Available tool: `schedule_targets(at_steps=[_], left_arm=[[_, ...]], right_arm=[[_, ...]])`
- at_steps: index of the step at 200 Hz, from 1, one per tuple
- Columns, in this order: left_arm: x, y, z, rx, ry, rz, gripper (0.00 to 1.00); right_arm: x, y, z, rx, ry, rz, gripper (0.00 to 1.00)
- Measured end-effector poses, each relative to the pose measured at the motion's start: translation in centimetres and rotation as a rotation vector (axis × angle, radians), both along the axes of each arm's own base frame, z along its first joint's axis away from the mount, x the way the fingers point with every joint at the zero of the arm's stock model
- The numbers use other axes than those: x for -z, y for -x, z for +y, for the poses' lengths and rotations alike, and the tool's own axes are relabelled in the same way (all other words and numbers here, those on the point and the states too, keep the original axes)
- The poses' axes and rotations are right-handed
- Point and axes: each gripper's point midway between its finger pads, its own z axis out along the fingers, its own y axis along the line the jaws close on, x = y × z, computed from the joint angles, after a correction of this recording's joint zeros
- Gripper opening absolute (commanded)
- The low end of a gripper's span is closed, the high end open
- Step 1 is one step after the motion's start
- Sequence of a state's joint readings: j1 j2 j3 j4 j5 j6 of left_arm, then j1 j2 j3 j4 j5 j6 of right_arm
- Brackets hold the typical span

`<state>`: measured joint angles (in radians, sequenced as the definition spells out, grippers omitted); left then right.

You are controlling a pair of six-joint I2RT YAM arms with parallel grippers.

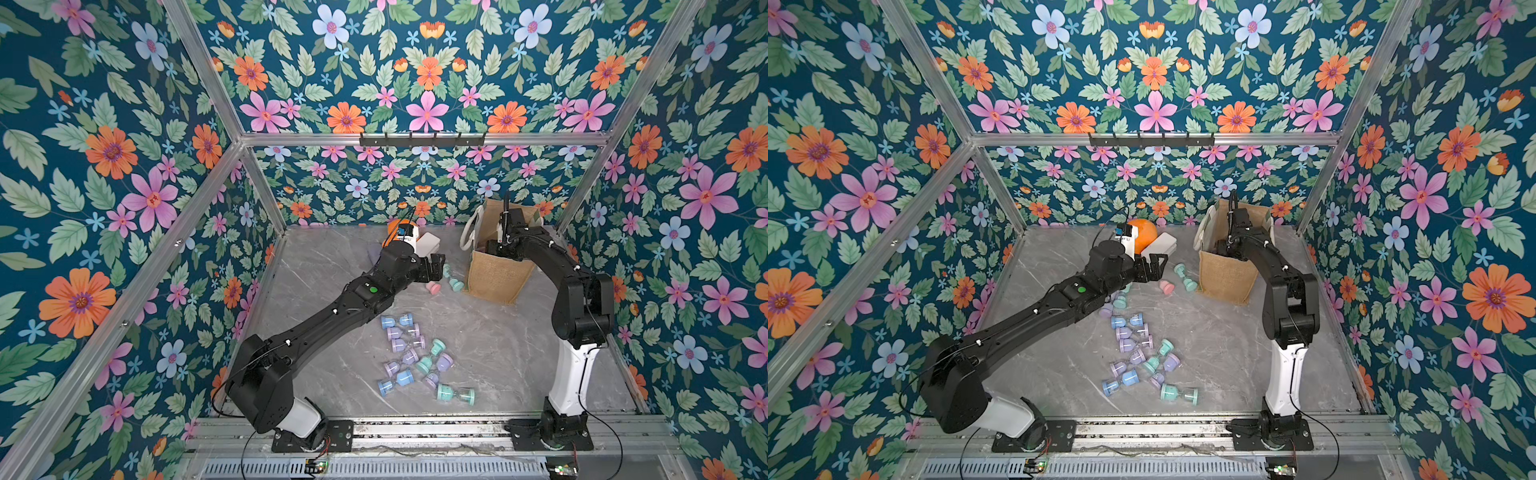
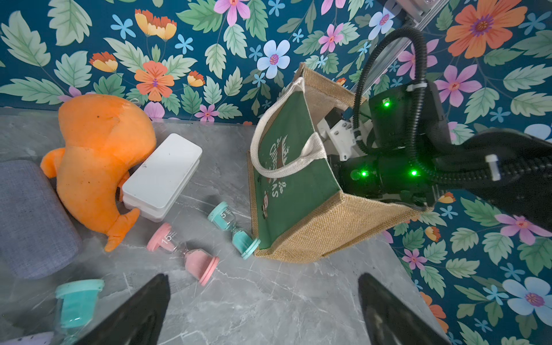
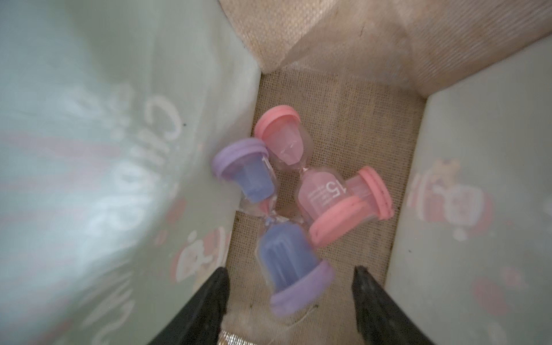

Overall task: Put the hourglass into the canvas bag
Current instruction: Place the hourglass in the canvas bag.

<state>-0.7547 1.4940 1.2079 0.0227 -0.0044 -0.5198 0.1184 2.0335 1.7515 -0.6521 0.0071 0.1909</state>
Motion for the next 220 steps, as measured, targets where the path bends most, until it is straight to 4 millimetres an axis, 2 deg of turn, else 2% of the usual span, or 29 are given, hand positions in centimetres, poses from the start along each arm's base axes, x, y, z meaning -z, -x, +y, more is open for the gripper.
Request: schedule_targets(at_steps=[71,106,120,132,152,163,174,202,220], left_arm=[[-0.6,0.6,1.6,-0.041,0.005,-0.019,1.0],[-1.0,1.4,2.7,-0.054,0.01,-0.03,1.0],[-1.0,1.8,3.2,-0.062,0.009,-0.033,1.0],[-0.8,2.1,3.8,-0.073,0.004,-0.034,1.0],[0.0,2.7,4.8,-0.089,-0.013,-0.024,1.0],[0.6,3.0,5.4,-0.104,-0.017,-0.015,1.0],[1.0,3.4,5.9,-0.118,-0.016,-0.008,1.0],[1.9,4.0,7.2,-0.149,-0.03,-0.001,1.0],[2.6,4.3,7.9,-0.171,-0.027,0.013,1.0]], right_arm=[[-8.5,2.5,0.9,-0.005,-0.093,-0.111,0.74],[-13.3,4.8,1.4,-0.008,-0.135,-0.173,0.75],[-15.4,6.0,2.5,-0.028,-0.141,-0.204,0.75],[-17.1,7.4,4.2,-0.069,-0.147,-0.231,0.75],[-18.9,9.8,6.6,-0.117,-0.129,-0.261,0.75],[-19.1,10.9,8.0,-0.145,-0.115,-0.265,0.75],[-18.5,11.8,9.4,-0.177,-0.096,-0.251,0.75],[-15.6,13.3,13.2,-0.26,-0.047,-0.192,0.75],[-13.5,13.5,15.6,-0.311,-0.018,-0.153,0.75]])
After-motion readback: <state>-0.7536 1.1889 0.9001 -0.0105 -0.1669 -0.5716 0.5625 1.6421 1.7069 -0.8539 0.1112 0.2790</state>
